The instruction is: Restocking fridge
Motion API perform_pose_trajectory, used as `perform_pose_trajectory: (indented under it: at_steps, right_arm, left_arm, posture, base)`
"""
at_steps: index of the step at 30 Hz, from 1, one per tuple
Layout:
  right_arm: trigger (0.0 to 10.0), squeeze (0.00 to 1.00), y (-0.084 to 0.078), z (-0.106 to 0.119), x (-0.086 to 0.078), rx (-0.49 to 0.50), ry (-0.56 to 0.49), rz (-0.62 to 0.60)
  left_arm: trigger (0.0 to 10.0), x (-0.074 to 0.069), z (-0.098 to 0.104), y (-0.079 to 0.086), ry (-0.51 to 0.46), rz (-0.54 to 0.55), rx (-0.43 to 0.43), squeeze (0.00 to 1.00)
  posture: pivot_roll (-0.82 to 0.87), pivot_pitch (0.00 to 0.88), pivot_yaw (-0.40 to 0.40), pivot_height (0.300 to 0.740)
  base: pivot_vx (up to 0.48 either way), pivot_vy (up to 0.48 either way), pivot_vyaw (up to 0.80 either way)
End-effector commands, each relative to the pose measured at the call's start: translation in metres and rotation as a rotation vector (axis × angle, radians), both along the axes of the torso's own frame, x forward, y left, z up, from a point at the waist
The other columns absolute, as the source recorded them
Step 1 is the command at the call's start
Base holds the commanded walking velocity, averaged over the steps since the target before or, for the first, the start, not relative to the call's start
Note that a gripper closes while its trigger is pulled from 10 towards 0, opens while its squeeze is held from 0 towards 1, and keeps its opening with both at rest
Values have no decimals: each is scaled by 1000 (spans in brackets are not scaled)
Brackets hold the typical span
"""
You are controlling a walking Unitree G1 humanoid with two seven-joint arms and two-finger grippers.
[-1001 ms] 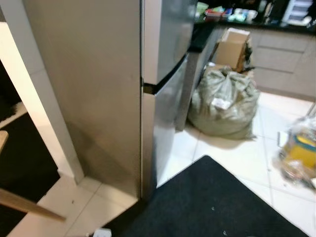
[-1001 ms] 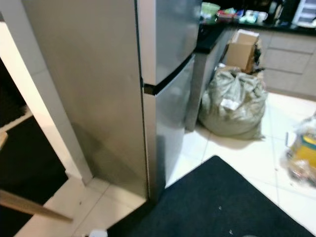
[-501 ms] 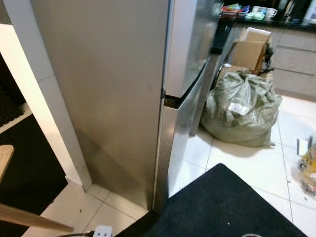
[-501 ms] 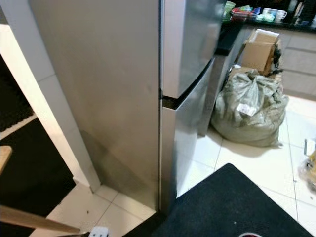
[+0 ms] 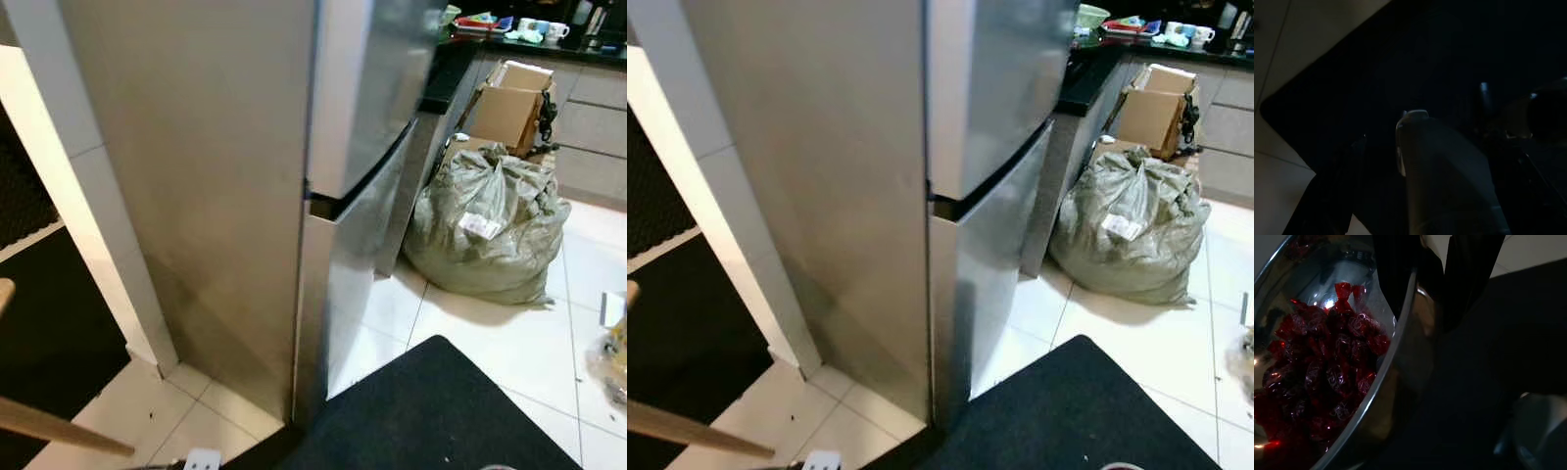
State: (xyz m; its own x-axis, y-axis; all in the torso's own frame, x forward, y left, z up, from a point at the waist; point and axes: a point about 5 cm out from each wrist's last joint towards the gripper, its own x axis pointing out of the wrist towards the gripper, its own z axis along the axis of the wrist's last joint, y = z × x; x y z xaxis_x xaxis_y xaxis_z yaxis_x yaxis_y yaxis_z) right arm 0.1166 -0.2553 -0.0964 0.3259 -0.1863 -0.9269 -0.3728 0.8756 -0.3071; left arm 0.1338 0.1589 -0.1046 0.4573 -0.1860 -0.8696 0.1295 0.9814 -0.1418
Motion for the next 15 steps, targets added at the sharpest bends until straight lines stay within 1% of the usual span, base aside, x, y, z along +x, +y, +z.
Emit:
perform_pose_trajectory:
  at_steps: [1, 9, 15]
  right_arm:
    - [10000, 0, -1, 1, 1, -10, -5, 5]
    - [10000, 0, -1, 0, -1, -12, -1, 10]
    - [10000, 0, 1, 0, 0, 13, 0, 18]
  left_arm:
    - [10000, -6, -2, -3, 25, -2, -11, 0]
    - [10000, -7, -2, -4, 25, -2, -11, 0]
    - [10000, -7, -3, -3, 25, 5, -6, 0]
  posture:
    - [-56, 0, -20, 740]
    - [-55, 0, -20, 740]
    - [-55, 0, -20, 740]
  base:
    - [0, -442, 0]
    - [0, -442, 0]
    - [0, -442, 0]
